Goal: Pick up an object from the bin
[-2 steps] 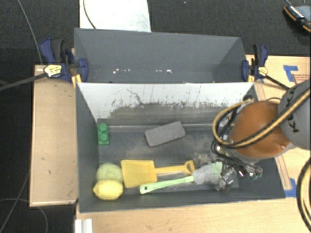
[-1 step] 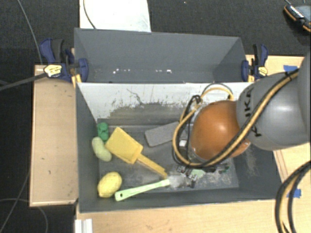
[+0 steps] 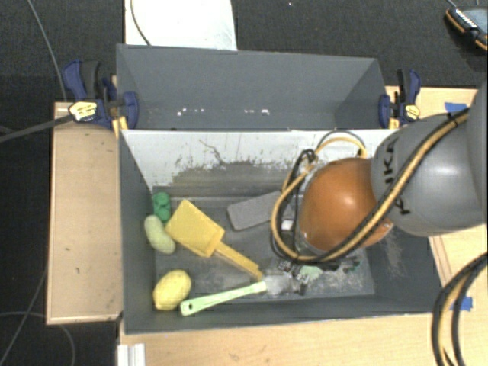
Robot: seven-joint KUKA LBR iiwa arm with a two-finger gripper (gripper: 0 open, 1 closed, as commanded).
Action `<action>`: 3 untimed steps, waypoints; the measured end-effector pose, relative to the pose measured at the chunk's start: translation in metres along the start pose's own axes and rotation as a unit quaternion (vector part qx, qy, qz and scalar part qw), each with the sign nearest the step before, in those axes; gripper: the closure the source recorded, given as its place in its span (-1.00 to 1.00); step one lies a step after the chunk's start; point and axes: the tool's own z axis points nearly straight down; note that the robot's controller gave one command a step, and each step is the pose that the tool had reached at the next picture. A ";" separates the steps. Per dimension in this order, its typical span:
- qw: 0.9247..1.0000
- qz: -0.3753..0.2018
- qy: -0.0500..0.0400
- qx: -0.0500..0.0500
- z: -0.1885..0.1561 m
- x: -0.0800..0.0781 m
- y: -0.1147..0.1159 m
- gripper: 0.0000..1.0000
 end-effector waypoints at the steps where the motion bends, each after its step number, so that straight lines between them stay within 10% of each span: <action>1: 1.000 0.002 0.001 -0.002 -0.031 0.001 0.001 1.00; 3: 1.000 0.004 -0.001 -0.001 -0.062 -0.001 0.000 1.00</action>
Offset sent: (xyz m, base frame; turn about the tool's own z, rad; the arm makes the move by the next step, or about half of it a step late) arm -0.0023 -0.0001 0.0549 0.0017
